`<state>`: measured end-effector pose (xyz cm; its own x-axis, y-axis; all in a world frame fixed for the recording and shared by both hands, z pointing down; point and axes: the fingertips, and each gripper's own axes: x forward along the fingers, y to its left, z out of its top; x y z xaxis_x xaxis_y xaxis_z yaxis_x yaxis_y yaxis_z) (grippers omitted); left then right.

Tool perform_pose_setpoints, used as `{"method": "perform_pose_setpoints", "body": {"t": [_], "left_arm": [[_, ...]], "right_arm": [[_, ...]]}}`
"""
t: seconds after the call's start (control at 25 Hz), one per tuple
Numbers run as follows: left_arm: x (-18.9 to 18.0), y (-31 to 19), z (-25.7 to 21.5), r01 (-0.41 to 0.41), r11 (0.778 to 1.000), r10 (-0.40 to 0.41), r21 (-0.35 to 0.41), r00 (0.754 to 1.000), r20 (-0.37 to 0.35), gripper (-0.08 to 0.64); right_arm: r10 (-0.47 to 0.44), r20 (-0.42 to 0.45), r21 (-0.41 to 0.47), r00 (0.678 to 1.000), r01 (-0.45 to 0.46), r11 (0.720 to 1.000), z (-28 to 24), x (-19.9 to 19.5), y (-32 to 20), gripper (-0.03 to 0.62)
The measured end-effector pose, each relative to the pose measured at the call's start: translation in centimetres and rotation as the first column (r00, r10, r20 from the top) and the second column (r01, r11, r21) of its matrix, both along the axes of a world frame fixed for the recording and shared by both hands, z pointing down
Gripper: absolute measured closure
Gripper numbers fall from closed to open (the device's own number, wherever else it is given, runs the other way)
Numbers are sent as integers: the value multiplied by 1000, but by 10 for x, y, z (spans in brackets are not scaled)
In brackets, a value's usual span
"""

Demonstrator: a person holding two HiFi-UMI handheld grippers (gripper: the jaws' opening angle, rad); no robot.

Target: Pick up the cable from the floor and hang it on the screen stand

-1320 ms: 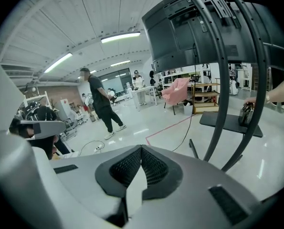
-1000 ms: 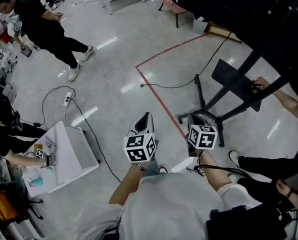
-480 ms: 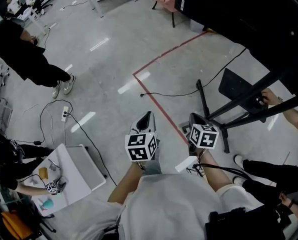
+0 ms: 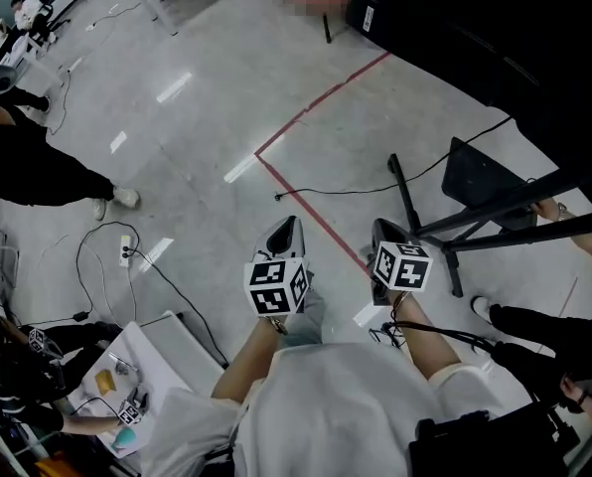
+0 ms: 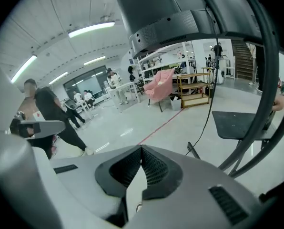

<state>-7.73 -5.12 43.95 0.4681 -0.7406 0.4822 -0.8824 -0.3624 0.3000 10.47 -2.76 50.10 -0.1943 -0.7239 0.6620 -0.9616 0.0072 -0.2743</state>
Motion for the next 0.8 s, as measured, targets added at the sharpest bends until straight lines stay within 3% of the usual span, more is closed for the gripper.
{"method": "perform_pose_setpoints", "body": {"t": [0.44, 0.64, 0.8], "left_arm": [[25, -59, 48, -73, 994, 73, -76, 997, -4, 557], [40, -73, 106, -68, 989, 69, -131, 998, 8, 557], [54, -95, 158, -27, 987, 29, -161, 1000, 9, 557]], "right_arm": [[28, -10, -69, 1000, -28, 997, 42, 14, -47, 574], [-67, -16, -104, 998, 65, 992, 103, 22, -76, 574], [-179, -46, -168, 983, 169, 971, 173, 33, -104, 574]]}}
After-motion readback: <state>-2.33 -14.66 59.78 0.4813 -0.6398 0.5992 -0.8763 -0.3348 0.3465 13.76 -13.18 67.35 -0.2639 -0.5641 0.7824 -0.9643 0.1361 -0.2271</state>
